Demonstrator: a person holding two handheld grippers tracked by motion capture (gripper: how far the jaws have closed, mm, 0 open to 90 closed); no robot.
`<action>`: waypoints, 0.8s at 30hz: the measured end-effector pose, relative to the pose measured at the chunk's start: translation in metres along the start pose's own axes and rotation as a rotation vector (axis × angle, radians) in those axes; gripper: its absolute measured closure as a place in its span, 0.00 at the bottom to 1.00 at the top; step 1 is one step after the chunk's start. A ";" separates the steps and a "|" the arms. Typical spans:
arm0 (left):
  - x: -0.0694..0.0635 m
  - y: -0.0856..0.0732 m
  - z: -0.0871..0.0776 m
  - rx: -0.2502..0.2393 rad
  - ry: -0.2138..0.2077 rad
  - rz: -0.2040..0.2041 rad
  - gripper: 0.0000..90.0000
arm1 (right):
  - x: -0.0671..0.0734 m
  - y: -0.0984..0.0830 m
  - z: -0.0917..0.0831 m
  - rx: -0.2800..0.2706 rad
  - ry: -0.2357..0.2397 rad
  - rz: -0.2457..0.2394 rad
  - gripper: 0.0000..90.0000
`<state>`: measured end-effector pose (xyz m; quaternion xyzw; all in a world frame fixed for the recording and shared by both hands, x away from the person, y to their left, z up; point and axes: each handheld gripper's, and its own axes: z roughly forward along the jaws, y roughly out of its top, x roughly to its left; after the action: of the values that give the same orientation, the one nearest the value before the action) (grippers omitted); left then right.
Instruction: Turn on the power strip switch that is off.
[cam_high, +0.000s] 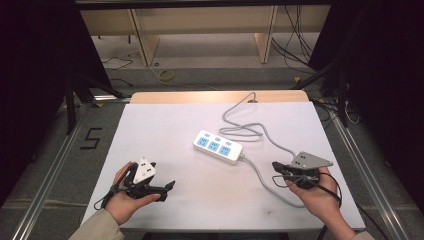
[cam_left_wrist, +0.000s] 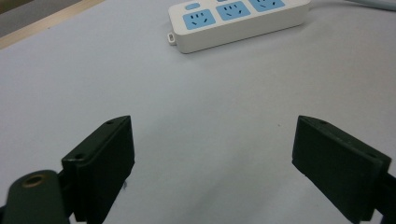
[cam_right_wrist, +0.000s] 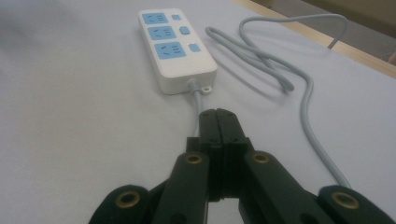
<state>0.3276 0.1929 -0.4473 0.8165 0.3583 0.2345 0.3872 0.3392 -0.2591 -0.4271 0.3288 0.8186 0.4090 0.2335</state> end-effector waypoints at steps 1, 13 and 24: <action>0.000 0.000 0.000 0.000 0.000 0.000 0.14 | 0.000 0.001 0.001 -0.001 0.000 0.002 1.00; 0.000 0.000 0.001 -0.002 0.002 -0.005 0.14 | -0.002 0.013 0.016 0.003 0.007 0.008 1.00; 0.000 0.000 0.001 -0.001 0.003 0.000 0.15 | -0.003 0.023 0.028 0.006 0.013 0.008 1.00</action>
<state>0.3282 0.1927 -0.4474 0.8160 0.3588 0.2359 0.3869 0.3676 -0.2367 -0.4239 0.3301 0.8199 0.4097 0.2256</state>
